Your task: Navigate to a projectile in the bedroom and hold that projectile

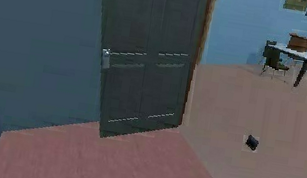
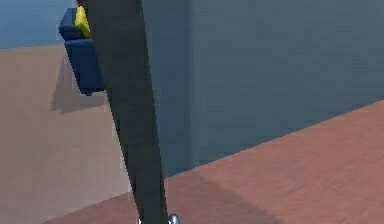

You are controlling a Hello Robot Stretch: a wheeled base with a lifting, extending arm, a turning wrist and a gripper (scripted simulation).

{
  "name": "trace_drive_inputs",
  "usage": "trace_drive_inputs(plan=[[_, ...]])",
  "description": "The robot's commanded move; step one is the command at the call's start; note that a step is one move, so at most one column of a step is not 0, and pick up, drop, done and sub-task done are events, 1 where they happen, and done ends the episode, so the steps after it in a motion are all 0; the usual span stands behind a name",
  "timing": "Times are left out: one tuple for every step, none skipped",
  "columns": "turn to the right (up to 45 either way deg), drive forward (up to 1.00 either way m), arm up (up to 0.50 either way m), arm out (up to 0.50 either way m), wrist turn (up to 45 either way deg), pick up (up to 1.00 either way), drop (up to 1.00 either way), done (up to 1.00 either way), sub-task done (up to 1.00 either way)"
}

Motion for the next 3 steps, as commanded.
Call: trace_drive_inputs(plan=[[-18.0,0.0,0.0,0.0,0.0,0.0,0.0,0.0,0.0],[0.0,0.3,0.0,0.0,0.0,0.0,0.0,0.0,0.0],[45.0,0.0,0.0,0.0,0.0,0.0,0.0,0.0,0.0]])
